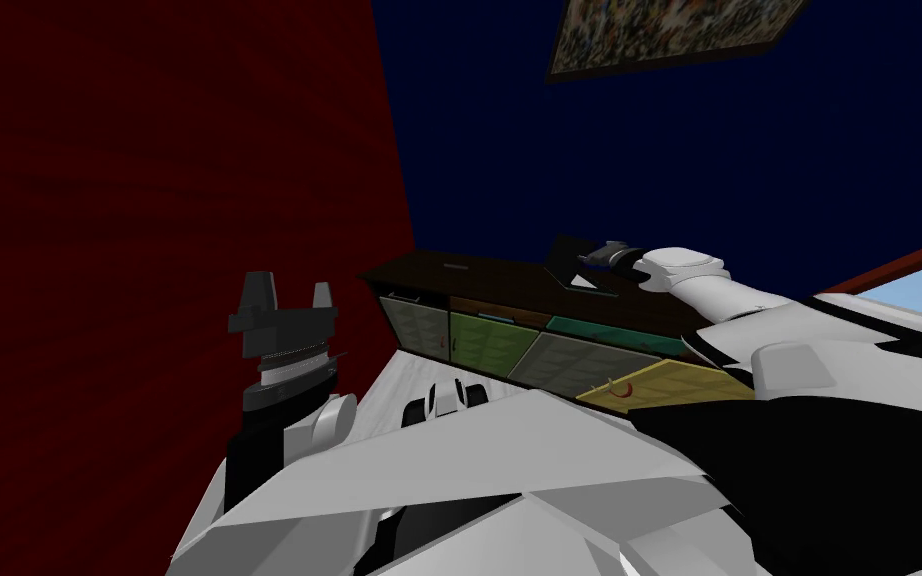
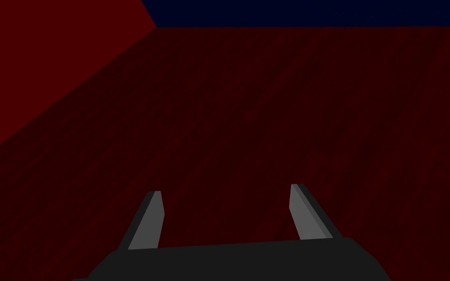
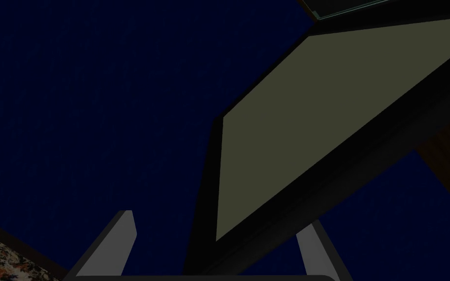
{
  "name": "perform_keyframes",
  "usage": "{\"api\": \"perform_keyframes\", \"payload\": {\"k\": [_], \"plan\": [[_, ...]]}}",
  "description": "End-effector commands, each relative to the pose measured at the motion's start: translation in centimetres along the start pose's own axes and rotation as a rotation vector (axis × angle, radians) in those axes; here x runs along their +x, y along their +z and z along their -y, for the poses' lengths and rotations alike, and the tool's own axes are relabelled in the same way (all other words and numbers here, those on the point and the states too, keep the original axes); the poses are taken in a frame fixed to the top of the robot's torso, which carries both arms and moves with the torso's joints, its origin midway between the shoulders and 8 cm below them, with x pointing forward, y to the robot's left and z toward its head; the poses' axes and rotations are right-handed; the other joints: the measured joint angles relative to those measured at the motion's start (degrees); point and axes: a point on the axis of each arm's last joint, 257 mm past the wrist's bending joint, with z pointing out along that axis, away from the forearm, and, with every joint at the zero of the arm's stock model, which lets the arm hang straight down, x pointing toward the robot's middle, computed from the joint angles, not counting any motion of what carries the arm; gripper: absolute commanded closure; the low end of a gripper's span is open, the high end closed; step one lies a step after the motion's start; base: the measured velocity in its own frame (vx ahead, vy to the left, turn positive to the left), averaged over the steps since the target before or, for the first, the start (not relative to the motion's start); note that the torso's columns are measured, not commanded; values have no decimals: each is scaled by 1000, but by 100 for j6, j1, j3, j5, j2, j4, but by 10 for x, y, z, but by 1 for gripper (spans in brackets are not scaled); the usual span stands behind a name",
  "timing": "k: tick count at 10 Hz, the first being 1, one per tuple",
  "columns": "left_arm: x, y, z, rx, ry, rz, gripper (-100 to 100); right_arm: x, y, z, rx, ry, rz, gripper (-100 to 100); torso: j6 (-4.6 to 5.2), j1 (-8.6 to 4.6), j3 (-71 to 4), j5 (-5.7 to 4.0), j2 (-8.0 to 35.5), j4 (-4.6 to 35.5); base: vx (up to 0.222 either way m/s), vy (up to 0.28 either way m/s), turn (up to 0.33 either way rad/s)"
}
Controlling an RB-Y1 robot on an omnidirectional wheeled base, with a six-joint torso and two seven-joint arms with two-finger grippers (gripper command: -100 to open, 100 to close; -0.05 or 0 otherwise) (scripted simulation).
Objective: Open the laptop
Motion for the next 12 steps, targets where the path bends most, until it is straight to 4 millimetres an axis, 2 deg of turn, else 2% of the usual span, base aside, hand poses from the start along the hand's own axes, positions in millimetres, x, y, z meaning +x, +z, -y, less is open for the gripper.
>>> {"api": "perform_keyframes", "payload": {"k": [1, 2, 3, 4, 5, 6, 7, 8, 9, 10, 11, 12], "plan": [[0, 0, 0, 0, 0, 0, 0, -4, 2, 0, -1, -4, 4, -100, 0, 4, -4, 2, -6, -1, 0, 0, 0], [0, 0, 0, 0, 0, 0, 0, -5, 0, -9, -20, -2, 15, 100, 0, 1, -5, 1, -7, -2, 31, 16, -44], [0, 0, 0, 0, 0, 0, 0, -4, -1, -7, -15, 2, 15, 100, 8, 1, -6, 5, -9, 1, 51, 21, -40], [0, 0, 0, 0, 0, 0, 0, -8, -2, -15, -33, 3, 30, 100, 2, 12, -8, 22, -6, -4, 65, 6, -58], [0, 0, 0, 0, 0, 0, 0, -2, -5, -11, -27, 8, 22, 100, 6, 17, -13, 24, -13, -10, 50, 2, -35], [0, 0, 0, 0, 0, 0, 0, -8, -6, -19, -44, 9, 39, 100, 4, 7, -8, 13, -7, -5, 49, 10, -58], [0, 0, 0, 0, 0, 0, 0, 0, -9, -15, -37, 12, 28, 100, 0, 3, -2, 6, -1, 0, 40, 13, -28], [0, 0, 0, 0, 0, 0, 0, -2, -11, -25, -59, 7, 38, 100, 2, -5, 2, 2, 5, 2, 46, 10, -60], [0, 0, 0, 0, 0, 0, 0, 4, -14, -21, -52, 10, 29, 100, 3, -7, 3, -1, 5, 1, 39, 13, -24], [0, 0, 0, 0, 0, 0, 0, 2, -15, -17, -44, 16, 35, 100, 6, -10, 3, -3, 7, 1, 16, 10, 0], [0, 0, 0, 0, 0, 0, 0, 1, -18, -24, -62, 12, 41, 100, 4, -10, 5, 1, 11, 5, 39, 6, -50], [0, 0, 0, 0, 0, 0, 0, 3, -20, -18, -51, 18, 41, 100, 11, -6, 6, 0, 8, 4, 38, 7, -39]]}}
